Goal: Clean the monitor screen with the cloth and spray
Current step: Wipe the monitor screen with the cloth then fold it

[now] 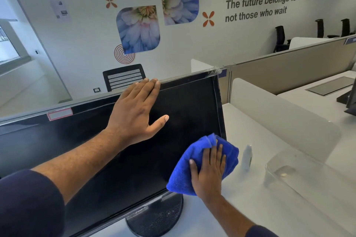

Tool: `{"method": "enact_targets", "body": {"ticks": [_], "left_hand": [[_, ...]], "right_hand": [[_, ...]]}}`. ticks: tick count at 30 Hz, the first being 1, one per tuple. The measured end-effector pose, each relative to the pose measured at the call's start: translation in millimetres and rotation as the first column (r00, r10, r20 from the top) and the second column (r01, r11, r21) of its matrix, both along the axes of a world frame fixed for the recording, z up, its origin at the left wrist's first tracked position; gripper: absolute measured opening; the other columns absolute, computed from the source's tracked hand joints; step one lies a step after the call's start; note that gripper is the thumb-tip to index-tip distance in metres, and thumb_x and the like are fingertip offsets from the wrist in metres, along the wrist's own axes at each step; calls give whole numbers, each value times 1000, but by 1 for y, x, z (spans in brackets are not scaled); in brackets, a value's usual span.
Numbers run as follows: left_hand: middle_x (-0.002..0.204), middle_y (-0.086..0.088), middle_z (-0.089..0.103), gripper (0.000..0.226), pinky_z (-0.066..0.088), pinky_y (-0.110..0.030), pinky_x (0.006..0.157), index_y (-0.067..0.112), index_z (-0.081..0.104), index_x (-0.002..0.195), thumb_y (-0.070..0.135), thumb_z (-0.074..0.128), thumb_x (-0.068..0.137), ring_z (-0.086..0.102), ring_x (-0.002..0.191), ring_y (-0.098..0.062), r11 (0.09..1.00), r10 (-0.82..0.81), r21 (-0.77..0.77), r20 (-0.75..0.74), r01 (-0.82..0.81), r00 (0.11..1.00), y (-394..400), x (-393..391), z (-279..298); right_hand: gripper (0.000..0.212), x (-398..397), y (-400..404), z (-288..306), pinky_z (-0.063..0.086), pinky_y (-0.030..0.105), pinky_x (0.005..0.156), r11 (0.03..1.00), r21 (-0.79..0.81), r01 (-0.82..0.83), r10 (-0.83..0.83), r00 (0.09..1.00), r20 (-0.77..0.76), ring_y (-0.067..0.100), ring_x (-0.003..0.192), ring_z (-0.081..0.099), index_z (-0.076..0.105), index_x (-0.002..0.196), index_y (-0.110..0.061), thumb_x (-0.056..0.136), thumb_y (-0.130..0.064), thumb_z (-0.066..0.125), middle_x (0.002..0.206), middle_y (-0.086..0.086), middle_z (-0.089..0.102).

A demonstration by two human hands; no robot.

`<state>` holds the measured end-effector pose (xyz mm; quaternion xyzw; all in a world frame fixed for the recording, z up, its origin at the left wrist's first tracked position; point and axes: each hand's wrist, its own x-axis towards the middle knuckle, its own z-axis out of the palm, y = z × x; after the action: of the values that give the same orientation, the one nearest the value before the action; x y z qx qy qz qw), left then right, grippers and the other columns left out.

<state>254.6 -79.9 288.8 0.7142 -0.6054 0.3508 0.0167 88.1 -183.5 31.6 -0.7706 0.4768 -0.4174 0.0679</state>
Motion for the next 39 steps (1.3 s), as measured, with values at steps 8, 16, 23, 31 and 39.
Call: {"method": "enact_targets", "body": {"ticks": [8, 16, 23, 31, 39], "left_hand": [[160, -11, 36, 89, 24, -44, 122, 6, 30, 156, 67, 36, 90, 32, 148, -28, 1000, -2, 6, -6, 2, 1000, 2, 0, 3], [158, -12, 40, 90, 28, -45, 121, 5, 32, 155, 67, 38, 90, 35, 146, -29, 999, -32, -3, -1, 32, 999, 3, 5, 3], [159, -13, 39, 88, 28, -44, 122, 6, 29, 156, 67, 33, 93, 34, 147, -28, 999, -34, 23, 19, 33, 999, 0, 9, 4], [160, -13, 37, 88, 27, -45, 122, 7, 27, 156, 68, 31, 93, 33, 148, -29, 999, -26, 28, 22, 26, 999, 1, 5, 5], [158, -13, 39, 87, 26, -43, 122, 6, 29, 156, 65, 32, 92, 34, 147, -29, 999, -20, 33, 7, 20, 1000, 5, 5, 7]], "right_hand": [[76, 34, -34, 115, 11, 56, 119, 996, -93, 6, 0, 998, 65, 31, 152, 1, 13, 155, -9, 98, -55, 29, 165, 11, 10], [58, 53, -64, 184, 25, 57, 112, 948, -318, -28, 118, 957, 266, 26, 146, 27, 24, 151, -17, 100, -36, 42, 156, 5, 31], [50, 29, -61, 110, 24, 52, 117, 985, -165, 41, -9, 982, 191, 25, 150, 22, 32, 153, -22, 103, -31, 32, 160, 5, 32], [55, 3, -10, 4, 30, 53, 113, 993, 100, 68, -78, 992, 101, 35, 145, 31, 36, 149, -7, 99, -30, 31, 152, 16, 42], [59, 7, 10, 10, 34, 61, 110, 992, 126, 22, -26, 999, 32, 39, 146, 27, 25, 152, -12, 99, -37, 29, 157, 16, 34]]}}
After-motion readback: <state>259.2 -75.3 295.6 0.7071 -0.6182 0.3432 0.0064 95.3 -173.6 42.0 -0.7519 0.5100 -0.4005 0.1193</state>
